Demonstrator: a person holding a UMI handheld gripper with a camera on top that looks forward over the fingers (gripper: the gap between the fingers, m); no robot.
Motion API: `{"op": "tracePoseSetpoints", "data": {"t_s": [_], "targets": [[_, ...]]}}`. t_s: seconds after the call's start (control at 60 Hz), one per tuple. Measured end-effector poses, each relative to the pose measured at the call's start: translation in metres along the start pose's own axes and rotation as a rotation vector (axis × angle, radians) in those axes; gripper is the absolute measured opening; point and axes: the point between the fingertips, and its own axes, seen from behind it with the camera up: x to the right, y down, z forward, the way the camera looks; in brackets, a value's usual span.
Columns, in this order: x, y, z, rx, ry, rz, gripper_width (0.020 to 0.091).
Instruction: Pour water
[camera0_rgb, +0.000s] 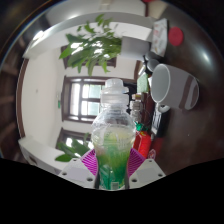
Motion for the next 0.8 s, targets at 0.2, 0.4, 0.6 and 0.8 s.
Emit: {"op": "tracePoseSetpoints", "data": {"t_s": [0.2,0.4,0.6,0.8], "targets": [[-0.019,-0.039,0.012,0.074,-0.077,0.392,0.0333],[-0.014,-0.058,0.027,0.097,-0.121,0.586,0.0334],[-0.001,-0.051,0.028,0.075,-0.079,0.583,0.0336],[-0.004,-0.026,0.025,0.0,0.027,0.129,0.0334]]}}
